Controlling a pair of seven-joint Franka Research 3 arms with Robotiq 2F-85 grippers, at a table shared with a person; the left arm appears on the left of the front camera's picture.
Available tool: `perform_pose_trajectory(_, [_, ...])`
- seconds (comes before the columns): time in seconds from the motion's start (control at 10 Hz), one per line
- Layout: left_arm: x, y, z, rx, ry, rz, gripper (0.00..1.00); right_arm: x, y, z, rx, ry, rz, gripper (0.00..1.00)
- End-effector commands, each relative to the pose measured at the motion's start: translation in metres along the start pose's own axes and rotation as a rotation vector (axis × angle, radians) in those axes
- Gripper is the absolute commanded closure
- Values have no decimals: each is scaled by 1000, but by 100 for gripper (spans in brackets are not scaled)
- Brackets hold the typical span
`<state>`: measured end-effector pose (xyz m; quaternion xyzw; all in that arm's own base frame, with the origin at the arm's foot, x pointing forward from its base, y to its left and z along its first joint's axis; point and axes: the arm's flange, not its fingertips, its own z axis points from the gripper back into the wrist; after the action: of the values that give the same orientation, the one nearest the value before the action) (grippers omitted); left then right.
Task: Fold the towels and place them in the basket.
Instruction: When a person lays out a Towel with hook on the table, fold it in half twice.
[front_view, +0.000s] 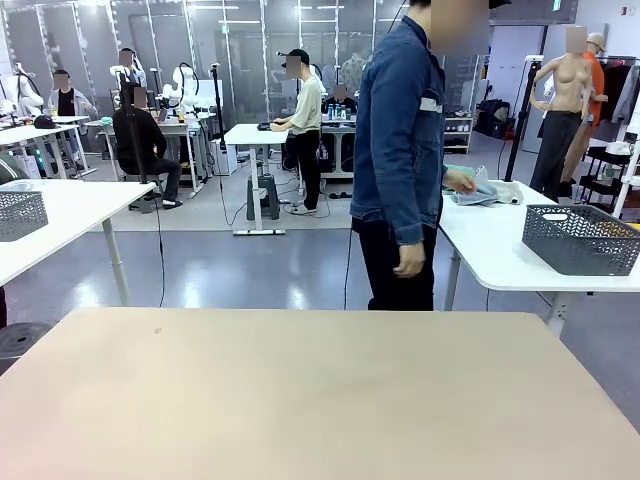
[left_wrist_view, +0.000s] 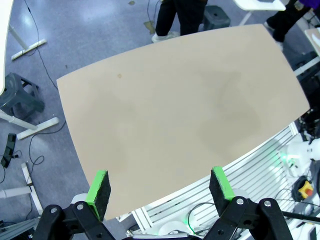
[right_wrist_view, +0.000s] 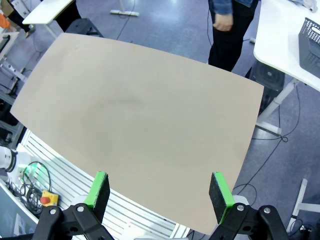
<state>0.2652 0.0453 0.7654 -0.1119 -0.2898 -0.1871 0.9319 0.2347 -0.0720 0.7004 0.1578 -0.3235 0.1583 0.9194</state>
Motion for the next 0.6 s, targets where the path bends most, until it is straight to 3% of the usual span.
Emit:
perform_pose_trajectory(0.0, [1,-1,0,-5,-2,-7,0,1,1,-1,5,-6,-1,0])
perform_pose_trajectory(0.5, [1,-1,0,-5,-2,-7,0,1,1,-1,5,-6,-1,0])
